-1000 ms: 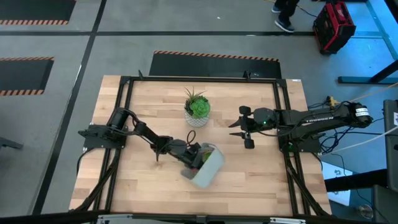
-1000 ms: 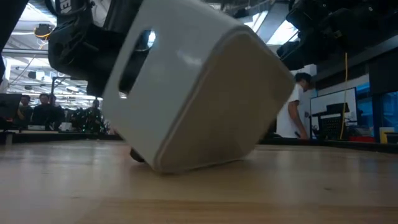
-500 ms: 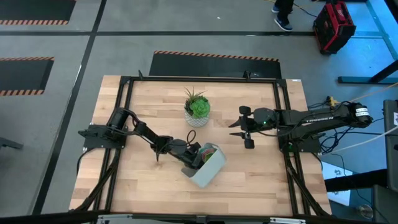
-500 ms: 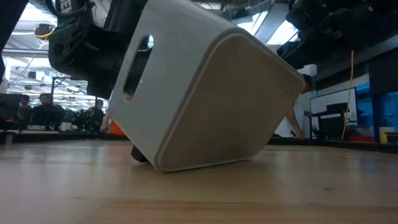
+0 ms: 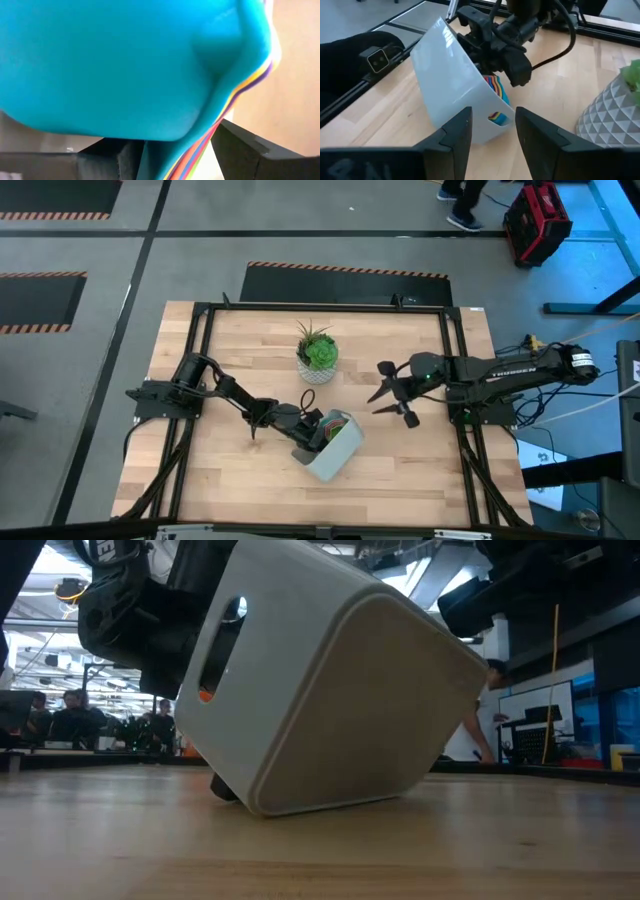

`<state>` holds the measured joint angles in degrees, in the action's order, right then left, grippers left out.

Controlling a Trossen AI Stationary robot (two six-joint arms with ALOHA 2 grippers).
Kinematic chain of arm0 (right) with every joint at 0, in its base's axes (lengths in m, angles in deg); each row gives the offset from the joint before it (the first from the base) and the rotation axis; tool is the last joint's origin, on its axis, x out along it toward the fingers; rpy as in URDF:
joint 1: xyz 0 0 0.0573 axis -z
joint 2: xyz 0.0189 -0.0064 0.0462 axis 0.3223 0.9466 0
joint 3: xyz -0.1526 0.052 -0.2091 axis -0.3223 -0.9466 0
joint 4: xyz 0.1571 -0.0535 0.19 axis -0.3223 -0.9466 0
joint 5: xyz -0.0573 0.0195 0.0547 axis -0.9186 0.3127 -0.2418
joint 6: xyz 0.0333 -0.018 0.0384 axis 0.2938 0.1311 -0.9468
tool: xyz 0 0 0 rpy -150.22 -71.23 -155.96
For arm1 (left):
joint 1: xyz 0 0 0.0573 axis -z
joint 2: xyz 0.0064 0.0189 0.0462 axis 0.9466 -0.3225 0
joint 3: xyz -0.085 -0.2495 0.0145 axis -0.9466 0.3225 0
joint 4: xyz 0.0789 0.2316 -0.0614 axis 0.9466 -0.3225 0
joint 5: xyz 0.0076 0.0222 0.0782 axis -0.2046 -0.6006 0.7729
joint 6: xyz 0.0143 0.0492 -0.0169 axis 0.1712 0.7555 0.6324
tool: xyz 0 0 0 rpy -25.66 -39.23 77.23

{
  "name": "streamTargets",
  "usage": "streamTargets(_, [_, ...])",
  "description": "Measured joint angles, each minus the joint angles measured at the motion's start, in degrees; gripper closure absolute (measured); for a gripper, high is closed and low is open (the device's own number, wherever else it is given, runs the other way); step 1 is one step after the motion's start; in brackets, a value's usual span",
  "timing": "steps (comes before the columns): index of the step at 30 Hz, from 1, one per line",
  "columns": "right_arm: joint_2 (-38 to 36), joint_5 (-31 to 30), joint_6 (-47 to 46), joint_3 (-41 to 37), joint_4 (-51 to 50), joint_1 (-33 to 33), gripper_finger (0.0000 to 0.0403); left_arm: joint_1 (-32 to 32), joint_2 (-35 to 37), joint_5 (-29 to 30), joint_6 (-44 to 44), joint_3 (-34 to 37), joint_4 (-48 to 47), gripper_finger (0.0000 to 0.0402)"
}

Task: Nest measuring cups in basket
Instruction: Put the stacked measuring cups into the bin

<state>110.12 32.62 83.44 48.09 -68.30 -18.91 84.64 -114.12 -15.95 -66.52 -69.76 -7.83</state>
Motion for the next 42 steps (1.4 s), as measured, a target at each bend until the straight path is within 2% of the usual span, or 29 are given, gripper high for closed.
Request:
streamTargets(7, [3.1,-0.1,-0.2,0.0,4.1,-3.4,0.0247,0.0,0.0,-0.1,0.0,-0.1,0.1,0.0192])
streamTargets(13, [7.6,-7.3,-0.3,0.0,9.5,-7.8,0.0247,0.0,0.1,-0.2,0.0,-0.1,0.2,0.0203])
streamTargets(17, [10.5,-10.0,-1.0,0.0,12.2,-9.4,0.0247,0.0,0.1,-0.2,0.0,-0.1,0.2,0.021])
streamTargets(21, [12.5,-12.4,-4.6,0.0,11.7,-10.3,0.0247,0.0,0.1,-0.2,0.0,-0.1,0.2,0.0219])
streamTargets(31, [15.2,-15.4,-6.2,0.0,11.4,-13.0,0.0247,0.0,0.2,-1.8,0.3,-0.1,1.7,0.0229])
streamTargets(42, [15.2,-15.8,-8.3,0.0,9.6,-13.0,0.0247,0.1,0.2,-1.9,0.3,-0.1,4.3,0.0229])
